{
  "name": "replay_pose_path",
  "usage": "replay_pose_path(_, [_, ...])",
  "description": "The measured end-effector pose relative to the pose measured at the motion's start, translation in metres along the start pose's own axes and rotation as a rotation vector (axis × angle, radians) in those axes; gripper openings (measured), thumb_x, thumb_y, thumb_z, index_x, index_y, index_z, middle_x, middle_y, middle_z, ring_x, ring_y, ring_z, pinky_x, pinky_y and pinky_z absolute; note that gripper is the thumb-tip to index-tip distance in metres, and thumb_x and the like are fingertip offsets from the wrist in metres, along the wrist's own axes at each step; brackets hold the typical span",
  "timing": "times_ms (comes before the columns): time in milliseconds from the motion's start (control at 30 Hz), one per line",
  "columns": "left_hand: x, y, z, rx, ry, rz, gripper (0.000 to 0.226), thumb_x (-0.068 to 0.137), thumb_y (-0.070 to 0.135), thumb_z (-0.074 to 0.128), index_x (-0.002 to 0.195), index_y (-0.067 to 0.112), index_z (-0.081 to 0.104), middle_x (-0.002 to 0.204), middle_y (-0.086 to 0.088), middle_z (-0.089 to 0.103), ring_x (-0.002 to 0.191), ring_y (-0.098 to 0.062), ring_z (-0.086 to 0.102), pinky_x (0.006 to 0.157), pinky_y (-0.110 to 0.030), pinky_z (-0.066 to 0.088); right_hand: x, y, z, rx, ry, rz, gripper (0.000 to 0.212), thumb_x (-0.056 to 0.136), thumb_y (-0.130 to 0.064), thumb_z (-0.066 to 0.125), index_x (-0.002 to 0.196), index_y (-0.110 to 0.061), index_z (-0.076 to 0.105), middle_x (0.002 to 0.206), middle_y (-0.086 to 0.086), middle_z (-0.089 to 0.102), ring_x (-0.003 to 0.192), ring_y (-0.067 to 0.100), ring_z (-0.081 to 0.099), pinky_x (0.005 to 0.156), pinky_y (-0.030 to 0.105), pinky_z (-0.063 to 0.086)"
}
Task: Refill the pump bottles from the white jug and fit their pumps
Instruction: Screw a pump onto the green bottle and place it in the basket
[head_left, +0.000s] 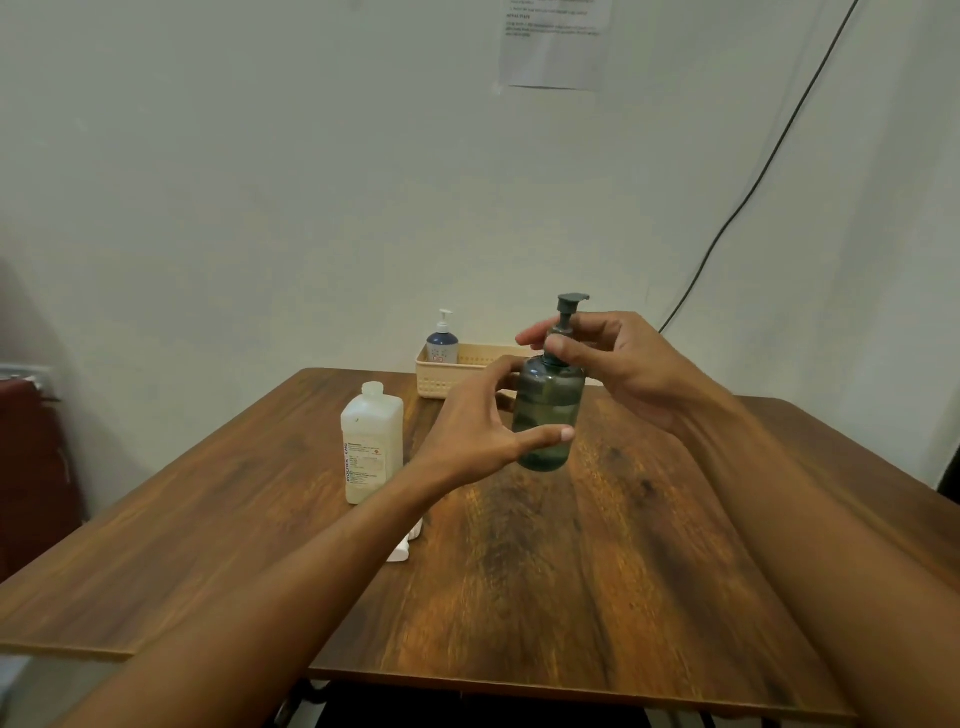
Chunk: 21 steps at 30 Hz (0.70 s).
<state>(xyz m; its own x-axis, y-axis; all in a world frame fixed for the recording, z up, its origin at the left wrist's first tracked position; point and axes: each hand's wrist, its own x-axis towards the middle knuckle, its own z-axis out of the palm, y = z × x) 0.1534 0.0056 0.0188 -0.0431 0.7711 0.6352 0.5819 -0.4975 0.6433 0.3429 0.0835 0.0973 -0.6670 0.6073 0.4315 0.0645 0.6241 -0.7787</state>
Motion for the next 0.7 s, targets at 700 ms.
replay_pose_path(700, [-0.004,0.004,0.005,0.012,0.018,0.03,0.083,0.069,0.067,0.08,0.139,0.037,0.049,0.117,0.026,0.054,0.1,0.013,0.057,0.073,-0.001,0.047,0.0,-0.007,0.007,-0.175,0.261,-0.095,0.039,0.067,-0.042,0.096,0.077,-0.023,0.063,0.092,0.003,0.08,0.088,0.013,0.075,0.087,0.041,0.063])
